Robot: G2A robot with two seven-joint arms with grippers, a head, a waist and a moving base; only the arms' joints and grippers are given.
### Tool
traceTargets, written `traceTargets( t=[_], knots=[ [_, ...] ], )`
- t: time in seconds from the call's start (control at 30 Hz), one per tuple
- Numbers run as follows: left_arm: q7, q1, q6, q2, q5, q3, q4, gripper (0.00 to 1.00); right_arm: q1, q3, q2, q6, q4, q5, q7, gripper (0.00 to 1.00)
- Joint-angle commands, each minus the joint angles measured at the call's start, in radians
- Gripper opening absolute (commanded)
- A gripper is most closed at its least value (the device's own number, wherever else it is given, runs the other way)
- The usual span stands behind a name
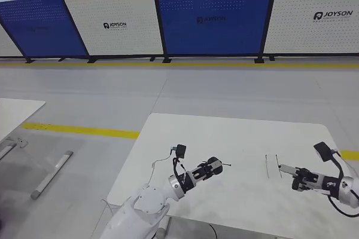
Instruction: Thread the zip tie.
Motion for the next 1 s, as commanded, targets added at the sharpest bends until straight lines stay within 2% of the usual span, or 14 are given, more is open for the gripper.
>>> traceTargets(
  t=[0.0, 0.27, 0.33, 0.4, 0.5, 0.67, 0.8, 0.87, 0.97],
  knots=[
    [0.0, 0.0, 0.0, 0.0, 0.0, 0.0, 0.0, 0.0, 0.024, -0.014, -0.005, -0.093, 0.038, 0.114, 0.037, 1.0],
    [0.0, 0.0, 0.0, 0.0, 0.0, 0.0, 0.0, 0.0, 0.024, -0.014, -0.005, -0.093, 0.038, 0.114, 0.037, 1.0],
    [0.0, 0.0, 0.0, 0.0, 0.0, 0.0, 0.0, 0.0, 0.021, -0.039, -0.007, -0.106, 0.045, 0.117, 0.043, 1.0],
    [0.0, 0.0, 0.0, 0.0, 0.0, 0.0, 0.0, 0.0, 0.035, -0.051, -0.007, -0.1, 0.047, 0.069, 0.01, 1.0],
    [0.0, 0.0, 0.0, 0.0, 0.0, 0.0, 0.0, 0.0, 0.045, -0.04, 0.001, -0.098, 0.005, -0.005, -0.004, 1.0],
    [0.0, 0.0, 0.0, 0.0, 0.0, 0.0, 0.0, 0.0, 0.045, -0.019, 0.019, -0.062, -0.107, -0.18, 0.003, 1.0],
    [0.0, 0.0, 0.0, 0.0, 0.0, 0.0, 0.0, 0.0, 0.074, -0.06, 0.023, -0.003, -0.14, -0.289, 0.018, 1.0],
    [0.0, 0.0, 0.0, 0.0, 0.0, 0.0, 0.0, 0.0, 0.107, -0.105, 0.024, 0.003, -0.145, -0.363, 0.051, 1.0],
    [0.0, 0.0, 0.0, 0.0, 0.0, 0.0, 0.0, 0.0, 0.146, -0.139, 0.022, 0.045, -0.146, -0.409, 0.052, 1.0]
  ],
)
